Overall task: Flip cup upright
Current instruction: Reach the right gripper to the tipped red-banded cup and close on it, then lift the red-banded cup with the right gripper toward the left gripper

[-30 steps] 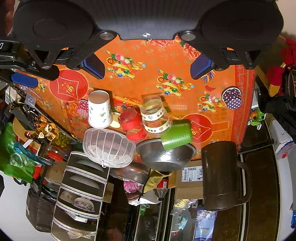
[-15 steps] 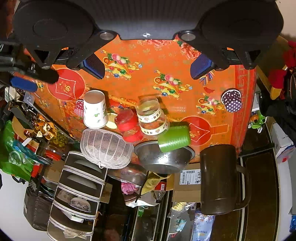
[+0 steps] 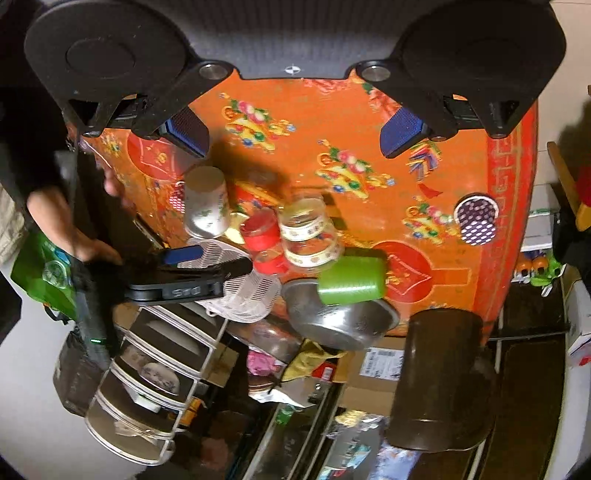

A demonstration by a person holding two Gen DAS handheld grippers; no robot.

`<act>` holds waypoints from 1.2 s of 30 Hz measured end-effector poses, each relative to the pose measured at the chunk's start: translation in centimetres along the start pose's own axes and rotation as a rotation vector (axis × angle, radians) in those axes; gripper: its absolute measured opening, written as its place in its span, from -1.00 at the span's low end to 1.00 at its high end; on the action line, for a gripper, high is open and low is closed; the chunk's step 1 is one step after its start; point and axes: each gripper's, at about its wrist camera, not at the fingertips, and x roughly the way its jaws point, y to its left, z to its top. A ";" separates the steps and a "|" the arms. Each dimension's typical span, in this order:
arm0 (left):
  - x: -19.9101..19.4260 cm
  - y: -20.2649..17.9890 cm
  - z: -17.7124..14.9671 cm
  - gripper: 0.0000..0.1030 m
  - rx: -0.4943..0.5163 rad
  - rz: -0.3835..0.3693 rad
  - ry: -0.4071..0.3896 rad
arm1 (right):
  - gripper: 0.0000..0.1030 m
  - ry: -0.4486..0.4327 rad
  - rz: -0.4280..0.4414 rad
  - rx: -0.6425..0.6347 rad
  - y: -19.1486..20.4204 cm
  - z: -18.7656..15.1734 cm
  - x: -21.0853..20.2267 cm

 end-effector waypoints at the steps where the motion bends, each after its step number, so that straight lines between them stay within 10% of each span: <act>1: 0.1 0.2 0.0 0.94 -0.002 0.006 0.002 | 0.75 0.028 -0.015 -0.011 0.1 0.2 1.0; 22: 0.1 2.6 -0.7 0.94 -0.029 0.038 0.025 | 0.16 0.215 -0.064 -0.089 0.9 1.4 7.1; 36: -1.2 2.2 -1.1 0.94 -0.022 0.035 -0.003 | 0.12 -0.013 -0.030 -0.047 1.9 -0.1 -4.0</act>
